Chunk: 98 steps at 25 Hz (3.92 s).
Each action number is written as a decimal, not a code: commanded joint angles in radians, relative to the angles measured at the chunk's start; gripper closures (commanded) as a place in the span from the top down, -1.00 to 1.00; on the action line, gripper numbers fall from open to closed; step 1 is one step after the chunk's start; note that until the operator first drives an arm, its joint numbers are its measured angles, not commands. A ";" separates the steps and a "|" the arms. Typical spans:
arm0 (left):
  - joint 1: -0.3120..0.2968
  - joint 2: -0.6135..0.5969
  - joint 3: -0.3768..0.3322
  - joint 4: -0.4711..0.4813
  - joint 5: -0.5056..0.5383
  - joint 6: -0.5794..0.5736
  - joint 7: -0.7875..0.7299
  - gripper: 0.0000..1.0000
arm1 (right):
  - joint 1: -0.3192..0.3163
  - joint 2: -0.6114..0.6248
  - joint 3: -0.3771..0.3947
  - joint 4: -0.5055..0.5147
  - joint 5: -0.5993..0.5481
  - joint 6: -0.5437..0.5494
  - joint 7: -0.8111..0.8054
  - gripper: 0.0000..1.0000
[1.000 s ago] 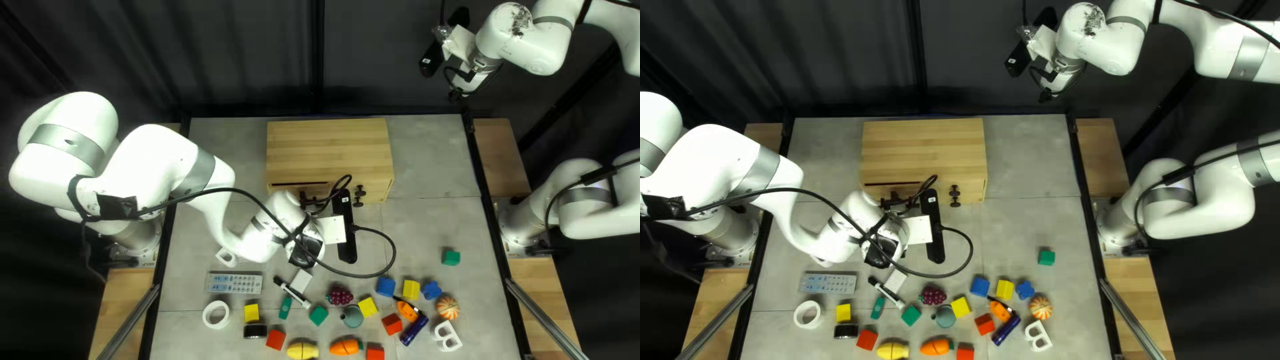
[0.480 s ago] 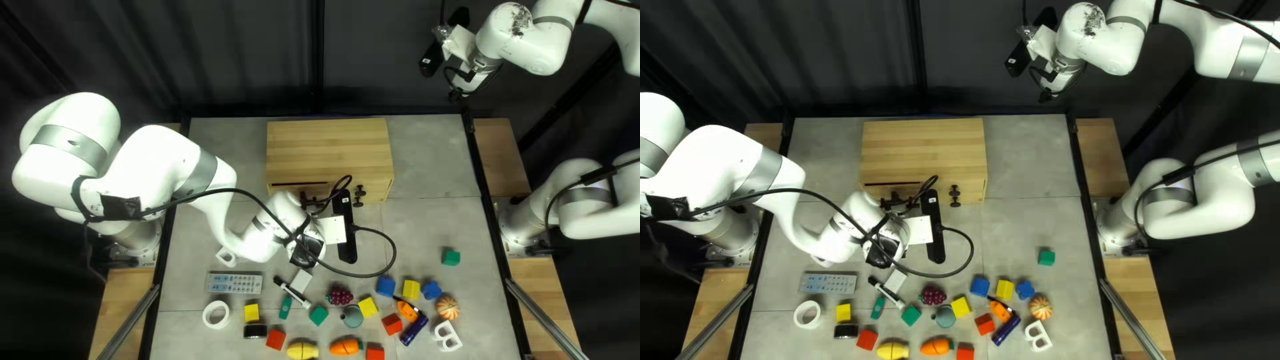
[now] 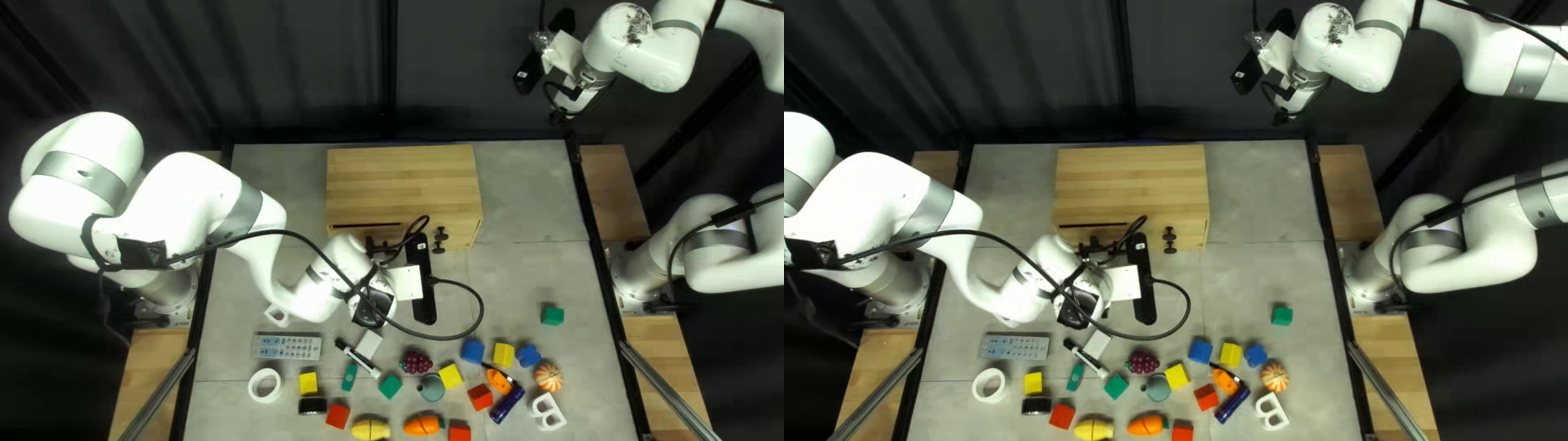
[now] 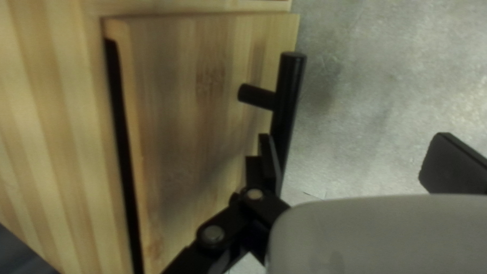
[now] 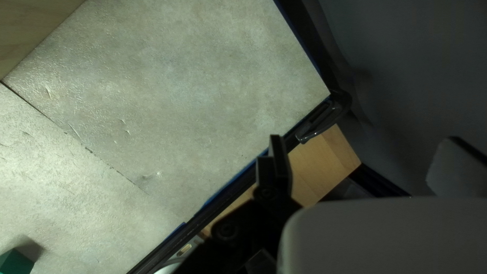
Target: Open drawers and place objects into drawer and close
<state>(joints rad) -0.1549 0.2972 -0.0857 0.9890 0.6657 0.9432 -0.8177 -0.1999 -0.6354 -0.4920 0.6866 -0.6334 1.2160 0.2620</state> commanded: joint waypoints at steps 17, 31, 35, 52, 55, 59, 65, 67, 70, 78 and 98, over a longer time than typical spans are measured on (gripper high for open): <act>0.030 -0.053 0.005 -0.007 -0.040 -0.036 0.041 1.00 | 0.000 0.000 0.000 0.000 0.000 0.000 0.000 1.00; 0.062 -0.054 0.019 -0.045 -0.058 -0.113 0.046 1.00 | 0.000 0.000 0.000 0.000 0.000 0.000 0.000 1.00; 0.062 -0.047 0.022 -0.046 -0.050 -0.118 0.038 1.00 | 0.000 0.000 0.000 0.000 0.000 0.000 0.000 1.00; 0.044 -0.023 0.014 -0.030 -0.043 -0.097 0.015 1.00 | 0.000 0.000 0.000 0.000 0.000 0.000 0.000 1.00; 0.035 -0.031 0.006 -0.030 -0.051 -0.088 0.012 1.00 | 0.000 0.000 0.000 0.000 0.000 0.000 0.000 1.00; 0.019 -0.040 -0.009 -0.026 -0.063 -0.065 0.000 1.00 | 0.000 0.000 0.000 0.000 0.000 0.000 0.000 1.00; -0.019 -0.031 -0.038 0.005 -0.077 -0.039 -0.034 1.00 | 0.000 0.000 0.000 0.000 0.000 0.000 0.000 1.00; -0.029 -0.043 -0.048 0.014 -0.086 -0.019 -0.035 1.00 | 0.000 0.000 0.000 0.000 0.000 0.000 0.000 1.00; -0.038 -0.073 -0.059 0.024 -0.099 0.017 -0.023 1.00 | 0.000 0.000 0.000 0.000 0.000 0.000 0.000 1.00; -0.005 -0.237 -0.048 -0.049 -0.173 0.002 0.121 1.00 | 0.000 0.000 0.000 0.000 0.000 0.000 0.000 1.00; 0.056 -0.481 0.074 -0.270 -0.366 -0.246 0.571 1.00 | 0.000 0.000 0.000 0.000 0.000 0.000 0.000 1.00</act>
<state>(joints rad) -0.1067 -0.1637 -0.0189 0.7551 0.2914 0.7418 -0.2386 -0.1999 -0.6354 -0.4920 0.6866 -0.6334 1.2160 0.2620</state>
